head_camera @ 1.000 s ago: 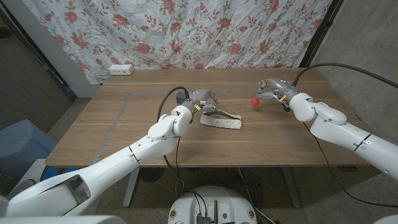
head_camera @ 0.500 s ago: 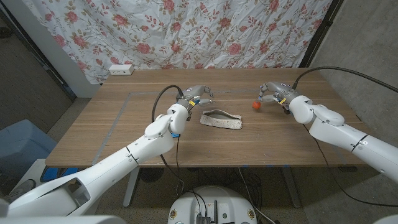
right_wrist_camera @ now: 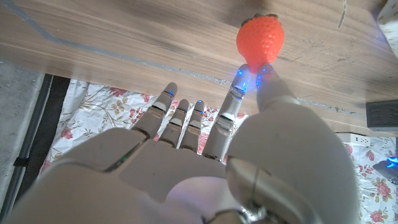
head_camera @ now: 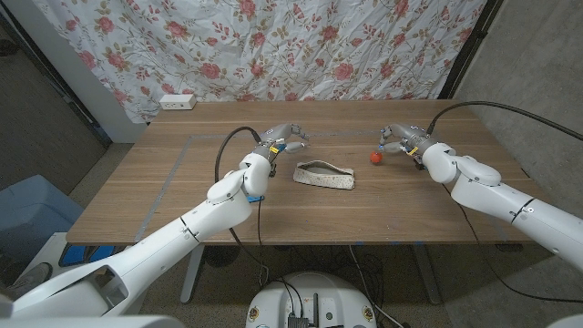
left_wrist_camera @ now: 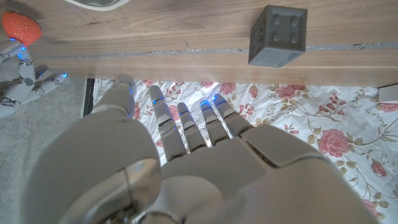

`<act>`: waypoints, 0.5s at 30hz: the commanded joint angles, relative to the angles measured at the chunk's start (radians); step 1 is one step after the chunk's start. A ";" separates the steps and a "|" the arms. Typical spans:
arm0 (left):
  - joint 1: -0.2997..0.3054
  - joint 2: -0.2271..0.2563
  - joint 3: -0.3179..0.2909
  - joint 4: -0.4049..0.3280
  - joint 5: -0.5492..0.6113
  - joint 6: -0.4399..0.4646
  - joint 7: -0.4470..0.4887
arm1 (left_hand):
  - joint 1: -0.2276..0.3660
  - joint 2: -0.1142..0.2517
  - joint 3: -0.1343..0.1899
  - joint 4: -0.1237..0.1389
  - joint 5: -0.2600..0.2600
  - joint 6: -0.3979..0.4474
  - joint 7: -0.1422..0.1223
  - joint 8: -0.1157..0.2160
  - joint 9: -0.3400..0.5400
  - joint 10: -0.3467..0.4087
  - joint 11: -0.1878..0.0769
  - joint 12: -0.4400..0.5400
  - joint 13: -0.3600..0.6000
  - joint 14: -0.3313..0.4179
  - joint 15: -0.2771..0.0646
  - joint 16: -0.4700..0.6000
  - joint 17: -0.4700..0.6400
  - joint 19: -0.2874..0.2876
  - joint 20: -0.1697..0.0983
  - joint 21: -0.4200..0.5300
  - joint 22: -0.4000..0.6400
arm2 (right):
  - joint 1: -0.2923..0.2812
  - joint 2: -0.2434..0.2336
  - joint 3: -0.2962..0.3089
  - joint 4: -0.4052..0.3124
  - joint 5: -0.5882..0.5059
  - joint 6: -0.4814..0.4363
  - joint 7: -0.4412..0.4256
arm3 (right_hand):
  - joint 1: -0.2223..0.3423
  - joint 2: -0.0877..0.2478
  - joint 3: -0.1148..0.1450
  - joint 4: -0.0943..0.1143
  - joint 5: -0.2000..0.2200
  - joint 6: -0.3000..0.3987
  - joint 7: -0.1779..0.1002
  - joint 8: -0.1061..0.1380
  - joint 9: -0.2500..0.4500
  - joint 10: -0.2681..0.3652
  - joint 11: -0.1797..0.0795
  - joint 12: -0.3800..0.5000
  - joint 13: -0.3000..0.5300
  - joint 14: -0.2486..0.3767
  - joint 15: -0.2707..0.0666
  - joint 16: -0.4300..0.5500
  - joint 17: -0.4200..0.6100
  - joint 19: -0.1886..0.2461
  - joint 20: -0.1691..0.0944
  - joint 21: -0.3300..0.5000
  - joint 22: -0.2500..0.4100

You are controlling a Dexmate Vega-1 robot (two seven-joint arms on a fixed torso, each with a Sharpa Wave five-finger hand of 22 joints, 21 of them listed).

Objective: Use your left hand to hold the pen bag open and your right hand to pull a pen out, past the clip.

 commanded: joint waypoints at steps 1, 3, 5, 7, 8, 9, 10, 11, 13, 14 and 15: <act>0.038 0.002 -0.036 -0.014 -0.093 0.022 0.063 | -0.011 0.002 0.002 0.006 -0.003 -0.006 0.002 0.000 0.002 0.000 0.004 -0.001 0.004 -0.004 -0.026 0.000 0.001 -0.003 0.002 -0.001 0.002 | 0.023 0.009 -0.025 0.030 -0.014 0.015 0.013 | 0.004 0.003 -0.003 0.002 0.006 -0.009 -0.007 -0.007 0.002 0.002 0.007 -0.002 0.004 0.009 -0.025 0.009 0.002 0.004 0.000 -0.001 0.001; 0.038 0.004 -0.036 -0.017 -0.102 0.030 0.067 | -0.012 0.003 0.001 0.006 -0.003 -0.007 0.002 0.000 0.002 0.000 0.005 0.000 0.004 -0.004 -0.025 0.001 0.001 -0.003 0.003 -0.001 0.002 | 0.025 0.011 -0.027 0.032 -0.015 0.015 0.014 | 0.002 0.003 -0.005 0.003 0.006 -0.016 -0.006 -0.009 0.002 0.002 0.008 -0.003 0.004 0.009 -0.025 0.009 0.003 0.005 0.000 -0.001 0.001; 0.036 0.012 -0.033 -0.017 -0.110 0.026 0.065 | -0.013 0.003 0.001 0.006 -0.003 -0.007 0.002 0.001 0.002 0.000 0.006 0.000 0.004 -0.005 -0.024 0.001 0.001 -0.003 0.003 -0.001 0.002 | 0.027 0.013 -0.029 0.032 -0.016 0.012 0.017 | -0.001 0.003 -0.007 0.005 0.006 -0.032 -0.007 -0.015 0.003 -0.001 0.010 -0.004 0.004 0.009 -0.022 0.009 0.003 0.004 0.002 -0.001 0.001; 0.033 0.016 -0.029 -0.018 -0.115 0.031 0.066 | -0.014 0.004 0.001 0.006 -0.003 -0.007 0.002 0.001 0.002 -0.001 0.006 0.000 0.004 -0.005 -0.024 0.001 0.001 -0.003 0.003 -0.001 0.002 | 0.029 0.013 -0.029 0.034 -0.013 0.016 0.021 | -0.005 0.001 -0.011 0.007 0.005 -0.038 -0.008 -0.016 0.003 -0.008 0.010 -0.006 0.004 0.009 -0.017 0.009 0.003 0.004 0.004 -0.001 0.001; 0.033 0.018 -0.028 -0.018 -0.118 0.032 0.068 | -0.014 0.005 0.001 0.006 -0.003 -0.007 0.002 0.001 0.002 -0.001 0.006 0.000 0.004 -0.005 -0.024 0.001 0.001 -0.003 0.003 -0.001 0.002 | 0.029 0.013 -0.030 0.036 -0.013 0.018 0.021 | -0.010 0.000 -0.014 0.008 0.005 -0.049 -0.005 -0.020 0.004 -0.008 0.011 -0.007 0.004 0.009 -0.013 0.009 0.003 0.003 0.007 -0.001 0.001; 0.032 0.019 -0.028 -0.017 -0.121 0.032 0.071 | -0.015 0.005 0.001 0.006 -0.003 -0.007 0.003 0.001 0.002 -0.001 0.007 0.000 0.004 -0.005 -0.025 0.001 0.001 -0.003 0.003 -0.001 0.002 | 0.030 0.013 -0.032 0.037 -0.013 0.020 0.024 | -0.014 -0.001 -0.017 0.010 0.005 -0.059 -0.005 -0.023 0.005 -0.012 0.016 -0.008 0.004 0.008 -0.013 0.008 0.003 0.003 0.008 -0.001 0.002; 0.032 0.018 -0.027 -0.017 -0.123 0.038 0.073 | -0.015 0.005 0.001 0.006 -0.003 -0.007 0.003 0.002 0.002 -0.002 0.007 0.000 0.004 -0.005 -0.025 0.001 0.001 -0.003 0.003 -0.001 0.002 | 0.032 0.014 -0.033 0.037 -0.015 0.017 0.027 | -0.019 -0.003 -0.021 0.011 0.005 -0.068 -0.003 -0.026 0.005 -0.016 0.016 -0.009 0.004 0.007 -0.007 0.007 0.003 0.002 0.011 -0.001 0.002; 0.032 0.020 -0.028 -0.015 -0.130 0.030 0.076 | -0.015 0.005 0.001 0.006 -0.003 -0.008 0.003 0.002 0.002 -0.002 0.007 0.000 0.004 -0.005 -0.025 0.001 0.001 -0.003 0.003 -0.001 0.002 | 0.035 0.013 -0.036 0.038 -0.016 0.020 0.031 | -0.021 -0.003 -0.022 0.012 0.005 -0.075 -0.002 -0.028 0.006 -0.019 0.017 -0.010 0.004 0.007 -0.006 0.007 0.003 0.001 0.012 -0.002 0.002; 0.033 0.018 -0.030 -0.011 -0.142 0.027 0.083 | -0.016 0.006 0.001 0.006 -0.003 -0.008 0.002 0.002 0.002 -0.002 0.006 0.000 0.004 -0.005 -0.025 0.001 0.001 -0.003 0.003 -0.001 0.002 | 0.039 0.013 -0.039 0.038 -0.020 0.020 0.038 | -0.025 -0.004 -0.025 0.013 0.005 -0.086 0.000 -0.031 0.006 -0.022 0.019 -0.011 0.005 0.003 -0.003 0.005 0.003 -0.001 0.015 -0.003 0.002; 0.031 0.022 -0.029 -0.009 -0.145 0.020 0.082 | -0.016 0.006 0.001 0.006 -0.003 -0.008 0.002 0.002 0.002 -0.002 0.006 0.000 0.004 -0.005 -0.024 0.002 0.001 -0.003 0.003 0.000 0.002 | 0.040 0.013 -0.041 0.038 -0.022 0.018 0.041 | -0.028 -0.006 -0.027 0.013 0.005 -0.092 0.000 -0.033 0.007 -0.025 0.020 -0.011 0.005 0.002 -0.003 0.005 0.003 -0.003 0.016 -0.003 0.002; 0.029 0.022 -0.025 -0.010 -0.145 0.026 0.082 | -0.016 0.006 0.000 0.005 -0.003 -0.009 0.002 0.002 0.002 -0.001 0.005 0.001 0.004 -0.005 -0.025 0.002 0.001 -0.004 0.003 0.000 0.002 | 0.042 0.013 -0.042 0.037 -0.023 0.019 0.042 | -0.031 -0.008 -0.030 0.014 0.005 -0.096 0.000 -0.034 0.007 -0.028 0.020 -0.012 0.005 0.001 -0.001 0.004 0.003 -0.005 0.019 -0.004 0.002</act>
